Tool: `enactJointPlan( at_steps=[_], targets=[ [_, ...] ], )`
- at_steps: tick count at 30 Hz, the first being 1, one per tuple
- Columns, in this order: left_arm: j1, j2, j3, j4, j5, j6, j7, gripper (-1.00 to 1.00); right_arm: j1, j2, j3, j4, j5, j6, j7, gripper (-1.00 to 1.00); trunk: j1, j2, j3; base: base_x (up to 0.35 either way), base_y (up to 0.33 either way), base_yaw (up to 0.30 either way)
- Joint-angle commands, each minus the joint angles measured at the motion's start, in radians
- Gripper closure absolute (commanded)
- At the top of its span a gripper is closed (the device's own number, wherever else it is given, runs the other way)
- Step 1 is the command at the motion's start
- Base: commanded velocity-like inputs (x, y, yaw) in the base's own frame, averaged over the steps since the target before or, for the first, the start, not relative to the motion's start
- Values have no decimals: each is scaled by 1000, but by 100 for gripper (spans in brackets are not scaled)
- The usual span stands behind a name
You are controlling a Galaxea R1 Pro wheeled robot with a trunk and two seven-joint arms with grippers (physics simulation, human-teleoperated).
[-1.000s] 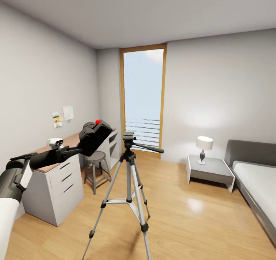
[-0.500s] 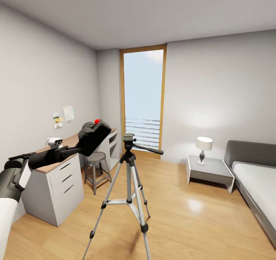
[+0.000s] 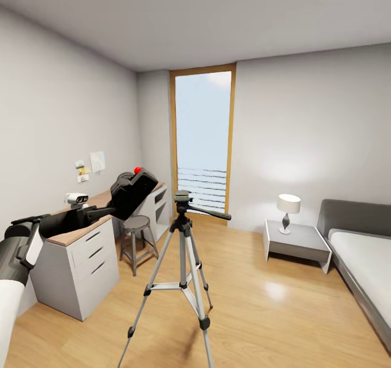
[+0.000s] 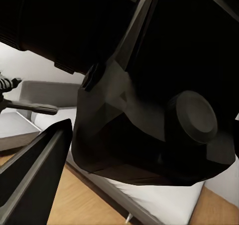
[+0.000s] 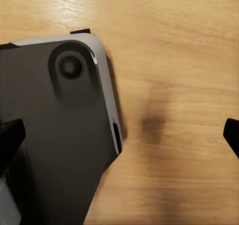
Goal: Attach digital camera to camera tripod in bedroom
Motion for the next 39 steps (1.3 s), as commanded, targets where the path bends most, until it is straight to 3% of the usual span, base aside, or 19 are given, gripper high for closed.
enactJointPlan(
  at_steps=[1,9,29,39],
  targets=[
    [0,0,0,-3,0,10,-4,100,-2,0,-5,5,-1,-7,-1,-100,-4,7,3,0,0,0],
    [0,0,-1,-13,0,12,-4,100,-2,0,-5,5,0,-7,-1,-100,-34,63,28,0,0,0],
    [0,0,-1,-14,0,13,-4,100,-2,0,-5,5,0,-7,-1,-100,-34,63,28,0,4,0],
    [0,0,-1,-13,0,14,-4,100,-2,0,-5,5,0,-7,-1,-100,-34,63,28,0,224,0]
  ],
)
